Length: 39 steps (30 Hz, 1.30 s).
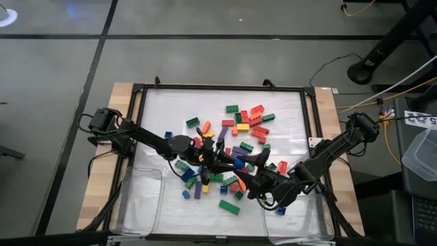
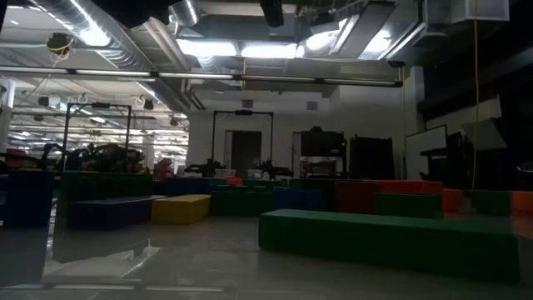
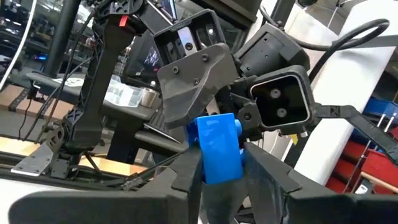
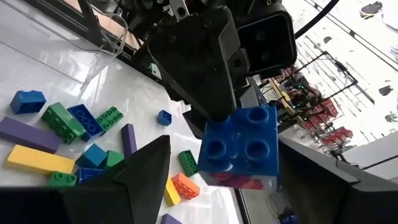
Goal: Sort blocks by size
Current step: Put the small blue game piece into the right transparent bin
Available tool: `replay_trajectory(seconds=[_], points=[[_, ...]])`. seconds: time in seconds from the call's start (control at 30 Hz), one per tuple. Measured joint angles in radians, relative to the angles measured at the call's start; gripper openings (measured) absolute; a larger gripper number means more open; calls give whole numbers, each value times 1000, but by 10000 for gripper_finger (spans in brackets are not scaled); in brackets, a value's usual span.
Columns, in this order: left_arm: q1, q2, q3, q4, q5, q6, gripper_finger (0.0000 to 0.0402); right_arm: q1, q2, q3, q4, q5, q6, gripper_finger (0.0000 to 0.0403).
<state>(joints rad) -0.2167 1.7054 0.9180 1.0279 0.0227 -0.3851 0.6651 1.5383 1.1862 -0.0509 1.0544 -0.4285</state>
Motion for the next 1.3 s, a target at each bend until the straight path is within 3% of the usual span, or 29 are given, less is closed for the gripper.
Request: replay_trajectory(seconds=[0.3,0.67,0.83,1.07,1.3], points=[[0,0,0,-8,0,0,88,0,0,0,2,0,-4,271],[0,0,0,-25,0,-2,88,0,0,0,1,4,-5,151],[0,-2,0,-30,0,13,91,2,0,0,-1,3,-7,144],[1,-2,0,-32,22,34,153,3,0,0,-2,-2,38,166],[34,-34,-1,-148,83,30,207,23,-10,0,-7,8,39,148]])
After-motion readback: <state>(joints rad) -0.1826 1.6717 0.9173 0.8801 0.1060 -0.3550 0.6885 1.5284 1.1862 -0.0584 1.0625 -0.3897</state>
